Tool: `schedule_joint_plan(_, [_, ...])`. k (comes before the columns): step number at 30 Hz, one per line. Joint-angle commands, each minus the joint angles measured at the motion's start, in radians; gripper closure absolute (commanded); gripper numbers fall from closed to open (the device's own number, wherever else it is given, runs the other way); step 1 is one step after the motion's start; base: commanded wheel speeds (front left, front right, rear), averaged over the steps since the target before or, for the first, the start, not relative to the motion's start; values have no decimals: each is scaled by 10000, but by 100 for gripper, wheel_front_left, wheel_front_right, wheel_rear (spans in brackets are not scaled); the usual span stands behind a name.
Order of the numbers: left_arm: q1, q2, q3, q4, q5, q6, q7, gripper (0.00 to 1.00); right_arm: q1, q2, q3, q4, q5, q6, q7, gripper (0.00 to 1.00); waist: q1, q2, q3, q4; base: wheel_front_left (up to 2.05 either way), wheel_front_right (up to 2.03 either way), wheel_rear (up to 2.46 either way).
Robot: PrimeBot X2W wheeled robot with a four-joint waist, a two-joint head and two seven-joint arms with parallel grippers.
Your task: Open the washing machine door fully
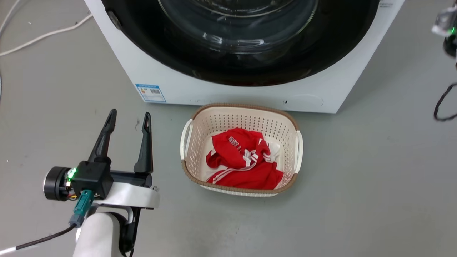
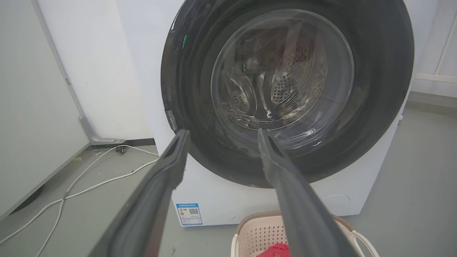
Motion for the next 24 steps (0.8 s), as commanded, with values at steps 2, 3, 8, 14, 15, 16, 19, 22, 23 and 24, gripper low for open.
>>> schedule_joint_plan(2, [-271,23,4,-45,-12,-50,-25,0,-933,-10,445,722,-411,0,616,100,-1,0,465,93,0,0,0])
schedule_joint_plan(3, [-352,20,3,-55,-20,-73,-25,0,-1322,-9,591,1052,-558,0,855,100,-1,0,574,113,0,0,0])
schedule_joint_plan(8, [-691,-33,-103,-84,23,-122,-25,0,-2935,-54,1350,2458,-1381,0,2020,100,-1,0,977,309,0,0,0])
schedule_joint_plan(14, [-1040,-107,-250,-138,17,-189,-25,0,-4178,67,1990,3497,-2155,0,3053,100,-1,0,1373,503,0,0,0])
schedule_joint_plan(15, [-1093,-118,-262,-148,12,-188,-25,0,-4314,96,2041,3581,-2221,0,3173,100,-1,0,1440,526,0,0,0])
schedule_joint_plan(16, [-1149,-130,-267,-146,5,-201,-25,0,-4423,109,2089,3657,-2303,0,3264,100,-1,0,1489,548,0,0,0])
schedule_joint_plan(19, [-1236,-152,-271,-146,-22,-235,-25,0,-4619,123,2214,3789,-2553,0,3480,100,-1,0,1641,604,0,0,0])
schedule_joint_plan(22, [-1315,-183,-285,-138,-33,-253,-25,0,-4505,108,2226,3833,-2718,-1,3757,100,-1,0,1736,642,0,0,0])
schedule_joint_plan(23, [-1316,-196,-292,-140,-31,-240,-25,0,-4343,120,2223,3839,-2772,-1,3959,100,-1,0,1755,648,0,0,0])
schedule_joint_plan(24, [-1315,-204,-294,-133,-27,-246,-25,0,-4223,161,2207,3842,-2782,0,4150,100,-1,0,1768,653,0,0,0])
